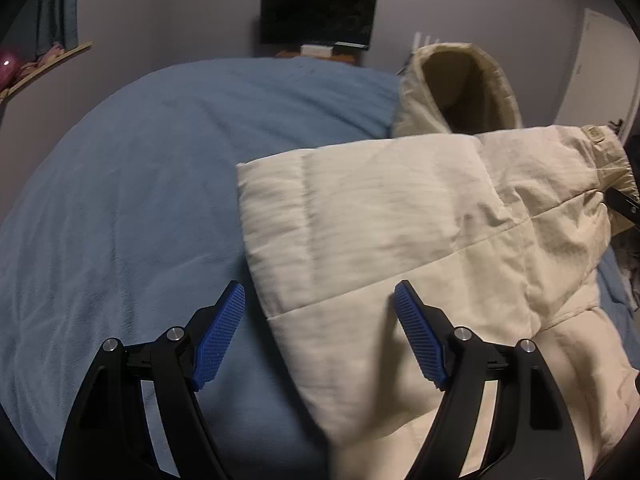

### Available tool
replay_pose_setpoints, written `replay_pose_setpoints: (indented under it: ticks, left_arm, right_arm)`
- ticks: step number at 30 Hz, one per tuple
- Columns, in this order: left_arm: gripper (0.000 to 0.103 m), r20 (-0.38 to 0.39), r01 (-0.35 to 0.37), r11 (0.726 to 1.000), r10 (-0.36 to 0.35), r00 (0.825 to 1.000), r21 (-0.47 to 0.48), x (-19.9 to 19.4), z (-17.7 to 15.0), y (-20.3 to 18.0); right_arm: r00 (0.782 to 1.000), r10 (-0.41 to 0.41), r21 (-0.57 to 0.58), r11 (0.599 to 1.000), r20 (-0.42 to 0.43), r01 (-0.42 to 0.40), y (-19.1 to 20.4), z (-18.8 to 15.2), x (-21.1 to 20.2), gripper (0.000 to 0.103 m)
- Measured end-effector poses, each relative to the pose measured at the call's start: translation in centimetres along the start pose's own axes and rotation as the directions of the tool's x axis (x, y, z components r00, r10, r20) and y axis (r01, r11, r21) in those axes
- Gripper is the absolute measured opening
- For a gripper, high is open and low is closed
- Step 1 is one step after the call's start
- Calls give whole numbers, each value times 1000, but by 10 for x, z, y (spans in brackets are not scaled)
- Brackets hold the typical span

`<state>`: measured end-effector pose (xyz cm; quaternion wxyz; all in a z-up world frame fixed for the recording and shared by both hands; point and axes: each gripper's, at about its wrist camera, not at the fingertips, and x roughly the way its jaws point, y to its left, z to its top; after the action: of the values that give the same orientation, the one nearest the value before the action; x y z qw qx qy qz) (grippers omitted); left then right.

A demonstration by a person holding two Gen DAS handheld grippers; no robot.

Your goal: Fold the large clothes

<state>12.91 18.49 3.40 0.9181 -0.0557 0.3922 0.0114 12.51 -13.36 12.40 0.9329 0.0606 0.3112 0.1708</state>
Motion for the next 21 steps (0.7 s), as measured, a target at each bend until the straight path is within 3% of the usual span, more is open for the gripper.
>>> replay_pose_setpoints:
  ticks: [9,16,21]
  left_arm:
    - [74,3,24,994,-24,1000,108,4,0,-33]
    - [74,-20,22,993,-19,1000,113,11,-2,-34]
    - [74,-50,13,992,-6,999,127,18,-4,-37]
  right_arm:
    - [994,-108,109,989,28,104,-81,-1,-29,13]
    - [987,-157,158,974,-38,161,-121,-29,-22,13]
    - [972,-181,188,960,-148,208,-145,-58,3,13]
